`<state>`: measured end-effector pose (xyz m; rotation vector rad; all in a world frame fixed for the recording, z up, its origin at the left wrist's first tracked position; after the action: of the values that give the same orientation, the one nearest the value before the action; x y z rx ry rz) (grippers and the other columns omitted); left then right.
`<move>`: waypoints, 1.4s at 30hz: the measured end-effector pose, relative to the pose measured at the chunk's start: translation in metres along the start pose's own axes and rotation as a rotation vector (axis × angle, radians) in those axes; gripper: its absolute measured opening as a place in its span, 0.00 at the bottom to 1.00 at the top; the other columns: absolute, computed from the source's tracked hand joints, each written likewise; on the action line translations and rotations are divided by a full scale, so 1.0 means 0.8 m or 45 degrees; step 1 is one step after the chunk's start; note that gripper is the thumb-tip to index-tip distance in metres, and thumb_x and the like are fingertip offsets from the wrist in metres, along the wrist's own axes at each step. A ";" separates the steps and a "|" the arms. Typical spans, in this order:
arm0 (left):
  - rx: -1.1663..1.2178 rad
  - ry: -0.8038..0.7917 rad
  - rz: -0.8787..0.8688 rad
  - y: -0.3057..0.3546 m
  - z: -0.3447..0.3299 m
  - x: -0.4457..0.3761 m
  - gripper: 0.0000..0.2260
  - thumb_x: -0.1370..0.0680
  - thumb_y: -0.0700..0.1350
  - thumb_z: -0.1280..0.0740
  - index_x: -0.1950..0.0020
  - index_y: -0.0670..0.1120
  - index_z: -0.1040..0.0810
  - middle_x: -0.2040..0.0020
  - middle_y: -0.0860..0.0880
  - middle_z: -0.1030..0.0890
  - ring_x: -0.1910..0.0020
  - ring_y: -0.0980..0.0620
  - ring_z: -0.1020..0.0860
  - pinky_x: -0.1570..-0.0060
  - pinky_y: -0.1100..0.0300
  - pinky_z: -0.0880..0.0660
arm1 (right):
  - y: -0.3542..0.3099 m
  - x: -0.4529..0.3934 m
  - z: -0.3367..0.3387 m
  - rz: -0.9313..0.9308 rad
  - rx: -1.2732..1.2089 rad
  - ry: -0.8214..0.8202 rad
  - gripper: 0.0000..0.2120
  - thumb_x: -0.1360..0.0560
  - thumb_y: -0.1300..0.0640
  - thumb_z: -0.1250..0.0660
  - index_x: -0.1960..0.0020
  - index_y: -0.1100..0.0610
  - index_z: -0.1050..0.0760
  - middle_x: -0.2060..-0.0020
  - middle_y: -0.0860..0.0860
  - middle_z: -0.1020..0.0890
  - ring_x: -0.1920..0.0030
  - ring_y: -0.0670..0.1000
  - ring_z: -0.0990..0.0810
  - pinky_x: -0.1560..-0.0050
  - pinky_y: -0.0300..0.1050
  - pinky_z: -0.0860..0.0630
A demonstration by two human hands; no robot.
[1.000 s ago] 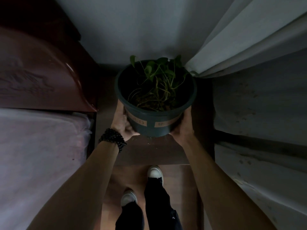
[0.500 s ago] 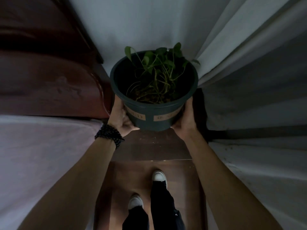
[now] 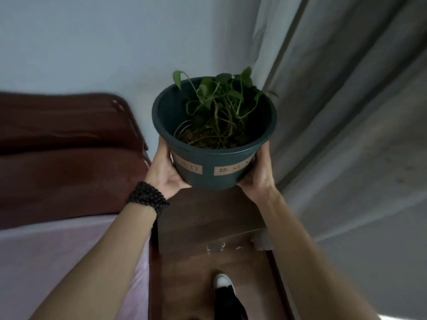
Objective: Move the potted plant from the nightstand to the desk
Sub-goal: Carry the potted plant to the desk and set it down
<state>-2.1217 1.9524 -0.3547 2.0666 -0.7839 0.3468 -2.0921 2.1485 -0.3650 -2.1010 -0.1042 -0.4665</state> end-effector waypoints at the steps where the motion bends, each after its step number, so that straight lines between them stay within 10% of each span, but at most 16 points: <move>1: -0.017 -0.039 -0.009 0.006 -0.022 0.021 0.37 0.28 0.77 0.39 0.27 0.56 0.24 0.27 0.47 0.21 0.29 0.38 0.24 0.32 0.25 0.33 | -0.024 0.029 -0.004 0.048 -0.005 0.008 0.32 0.27 0.22 0.44 0.39 0.39 0.15 0.40 0.46 0.11 0.31 0.54 0.20 0.26 0.67 0.28; 16: -0.173 -0.884 0.072 -0.017 -0.338 0.234 0.35 0.27 0.72 0.32 0.24 0.58 0.28 0.25 0.43 0.24 0.29 0.35 0.25 0.37 0.25 0.28 | -0.248 0.410 0.058 0.704 -0.126 0.394 0.32 0.22 0.27 0.45 0.35 0.45 0.17 0.33 0.51 0.15 0.29 0.57 0.20 0.25 0.63 0.28; 21: -0.151 -1.211 0.178 -0.084 -0.447 0.311 0.25 0.27 0.67 0.31 0.40 0.52 0.13 0.36 0.43 0.15 0.40 0.39 0.16 0.48 0.38 0.18 | -0.276 0.550 0.103 0.938 -0.151 0.567 0.42 0.31 0.26 0.41 0.26 0.50 0.24 0.27 0.56 0.20 0.26 0.60 0.23 0.24 0.68 0.31; 26: -0.205 -1.412 0.313 -0.170 -0.532 0.383 0.27 0.20 0.68 0.39 0.36 0.51 0.15 0.35 0.43 0.15 0.37 0.40 0.17 0.45 0.39 0.18 | -0.282 0.686 0.153 1.095 -0.261 0.752 0.40 0.28 0.29 0.37 0.25 0.53 0.25 0.28 0.56 0.19 0.27 0.60 0.22 0.41 0.58 0.16; 32: -0.397 -1.644 0.428 -0.294 -0.610 0.492 0.28 0.25 0.73 0.39 0.38 0.56 0.15 0.36 0.47 0.15 0.40 0.41 0.15 0.49 0.37 0.18 | -0.261 0.862 0.222 1.325 -0.247 0.929 0.36 0.19 0.30 0.45 0.24 0.54 0.26 0.26 0.58 0.22 0.25 0.62 0.25 0.23 0.64 0.31; 42: -0.456 -1.949 0.767 -0.517 -0.672 0.713 0.29 0.25 0.70 0.37 0.35 0.53 0.16 0.34 0.46 0.16 0.37 0.41 0.17 0.51 0.36 0.18 | -0.174 1.163 0.307 1.559 -0.265 1.278 0.27 0.14 0.37 0.49 0.26 0.50 0.24 0.28 0.55 0.19 0.26 0.59 0.23 0.29 0.59 0.25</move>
<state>-1.3963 2.3341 -0.0176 1.4036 -2.1286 -1.1466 -1.1974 2.3285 -0.0297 -1.4873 1.7233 -0.6748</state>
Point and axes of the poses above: each hand's wrist, its own x-axis away from the middle knuckle, its own z-axis out of the back of the hand, y = z × x, the point moved 6 cm from there along -x, towards the middle knuckle
